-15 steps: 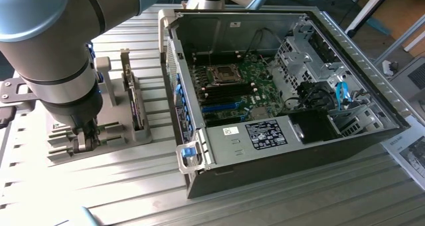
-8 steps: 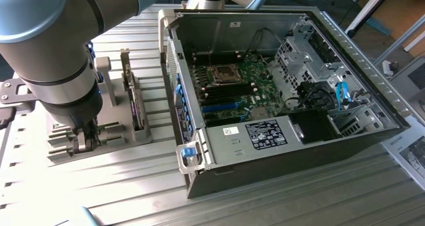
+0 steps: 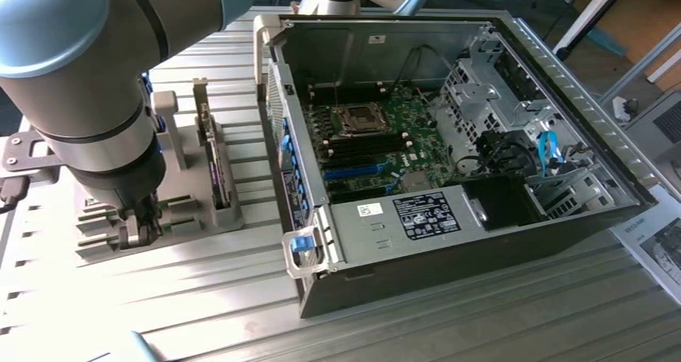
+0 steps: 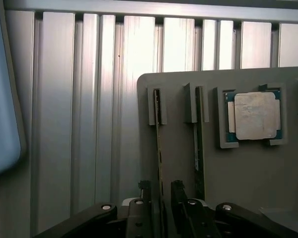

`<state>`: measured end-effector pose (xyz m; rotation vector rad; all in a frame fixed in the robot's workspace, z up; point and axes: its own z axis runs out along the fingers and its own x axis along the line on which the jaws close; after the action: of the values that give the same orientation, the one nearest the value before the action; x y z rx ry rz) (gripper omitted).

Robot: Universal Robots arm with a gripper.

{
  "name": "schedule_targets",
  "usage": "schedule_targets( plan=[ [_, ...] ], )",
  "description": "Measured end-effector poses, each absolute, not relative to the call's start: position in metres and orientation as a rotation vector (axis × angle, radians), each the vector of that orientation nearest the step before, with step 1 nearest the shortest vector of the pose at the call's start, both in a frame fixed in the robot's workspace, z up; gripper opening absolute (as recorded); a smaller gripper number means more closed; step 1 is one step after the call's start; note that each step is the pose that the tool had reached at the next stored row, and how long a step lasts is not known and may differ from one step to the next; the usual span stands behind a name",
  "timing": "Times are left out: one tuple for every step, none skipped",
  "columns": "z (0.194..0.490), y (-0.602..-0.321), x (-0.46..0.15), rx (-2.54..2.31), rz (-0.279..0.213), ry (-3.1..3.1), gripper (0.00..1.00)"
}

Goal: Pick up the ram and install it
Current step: 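Pick up the ram and move it above insertion slot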

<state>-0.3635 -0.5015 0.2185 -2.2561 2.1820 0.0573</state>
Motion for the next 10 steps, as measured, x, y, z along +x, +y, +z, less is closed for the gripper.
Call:
schedule_targets(
  plan=[
    [0.2178,-0.5015,-0.3635,-2.256,0.057,2.182,0.3],
    [0.2168,-0.5015,-0.3635,-2.256,0.057,2.182,0.3],
    [0.2157,-0.5015,-0.3635,-2.256,0.057,2.182,0.3],
    [0.2154,-0.5015,-0.3636,-2.256,0.057,2.182,0.3],
    [0.2153,-0.5015,-0.3636,-2.256,0.057,2.182,0.3],
    [0.2152,-0.5015,-0.3635,-2.256,0.057,2.182,0.3],
    [0.2152,-0.5015,-0.3635,-2.256,0.057,2.182,0.3],
    [0.2152,-0.5015,-0.3635,-2.256,0.057,2.182,0.3],
    [0.2152,-0.5015,-0.3635,-2.256,0.057,2.182,0.3],
    [0.2152,-0.5015,-0.3635,-2.256,0.057,2.182,0.3]
  ],
)
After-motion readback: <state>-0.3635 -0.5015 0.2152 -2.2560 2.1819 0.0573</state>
